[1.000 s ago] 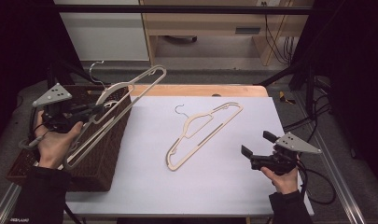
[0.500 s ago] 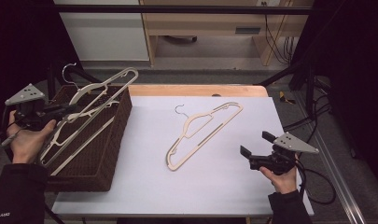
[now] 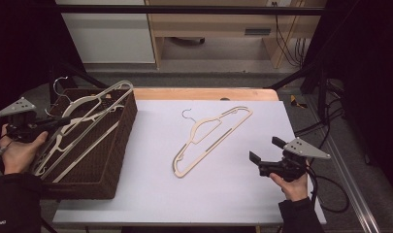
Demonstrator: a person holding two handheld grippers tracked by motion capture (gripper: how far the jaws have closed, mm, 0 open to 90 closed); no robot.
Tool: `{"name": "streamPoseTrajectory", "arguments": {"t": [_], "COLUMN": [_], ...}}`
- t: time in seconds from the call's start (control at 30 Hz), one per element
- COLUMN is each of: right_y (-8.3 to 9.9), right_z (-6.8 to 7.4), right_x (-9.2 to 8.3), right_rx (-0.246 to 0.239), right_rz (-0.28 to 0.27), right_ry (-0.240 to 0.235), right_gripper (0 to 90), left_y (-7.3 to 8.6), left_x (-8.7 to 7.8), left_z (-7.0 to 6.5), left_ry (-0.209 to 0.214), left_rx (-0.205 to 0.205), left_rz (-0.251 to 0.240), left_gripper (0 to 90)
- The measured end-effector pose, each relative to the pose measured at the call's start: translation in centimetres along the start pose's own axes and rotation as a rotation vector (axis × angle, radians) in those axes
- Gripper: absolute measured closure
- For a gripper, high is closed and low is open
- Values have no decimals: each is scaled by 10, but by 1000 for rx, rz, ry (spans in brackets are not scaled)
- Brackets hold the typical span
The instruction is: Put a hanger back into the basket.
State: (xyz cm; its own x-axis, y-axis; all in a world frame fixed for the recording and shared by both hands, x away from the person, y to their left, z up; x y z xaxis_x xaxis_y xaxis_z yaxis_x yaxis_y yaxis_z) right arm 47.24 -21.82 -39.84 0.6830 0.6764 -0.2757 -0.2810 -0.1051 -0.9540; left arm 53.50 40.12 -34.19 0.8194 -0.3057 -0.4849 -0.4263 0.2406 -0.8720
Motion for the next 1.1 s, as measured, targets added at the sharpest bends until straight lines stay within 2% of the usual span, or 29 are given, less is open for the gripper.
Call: {"name": "streamPoseTrajectory", "arguments": {"t": [0.07,0.13,0.3,0.4,0.57,0.63,0.77,0.87,0.9,0.93,1.03,1.1], "right_y": [0,1,2,2,3,4,5,5,5,6,6,6], "right_z": [-1,-1,-1,-1,0,0,-1,-2,-2,-1,-1,-2], "right_x": [0,1,2,2,3,4,5,5,6,6,6,7], "right_rx": [1,9,7,7,5,8,11,11,10,13,13,13], "right_rz": [-1,1,5,5,10,16,17,16,19,22,22,22], "right_ry": [1,3,3,2,1,-1,4,3,3,3,1,2], "right_gripper": [24,24,24,25,25,25,25,25,25,25,25,25], "left_y": [4,8,10,17,36,41,44,43,43,44,56,61], "left_x": [-1,-1,1,2,8,11,12,14,16,16,22,26], "left_z": [2,5,1,4,12,12,12,10,11,11,14,15], "left_ry": [1,-12,-5,-6,-1,13,15,12,-1,4,8,18], "left_rx": [-7,5,-2,-21,-27,-37,-34,-12,-9,-12,-15,-39], "left_rz": [5,26,35,49,113,130,146,177,183,194,266,250], "left_gripper": [863,863,863,863,864,864,865,865,865,865,865,864]}}
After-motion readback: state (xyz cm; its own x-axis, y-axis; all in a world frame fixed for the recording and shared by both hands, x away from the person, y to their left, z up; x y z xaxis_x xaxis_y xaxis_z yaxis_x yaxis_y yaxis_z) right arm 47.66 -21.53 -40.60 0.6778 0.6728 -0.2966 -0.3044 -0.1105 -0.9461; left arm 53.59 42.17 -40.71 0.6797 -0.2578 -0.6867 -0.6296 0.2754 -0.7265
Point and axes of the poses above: each handheld gripper's, and its own axes: x roughly forward along the jaws, y roughly out of its underside, z roughly to its left, the point moved 6 cm from there along x, roughly forward along the jaws, and after that the axes turned 10 degrees about -y, right-handed, at the moved point
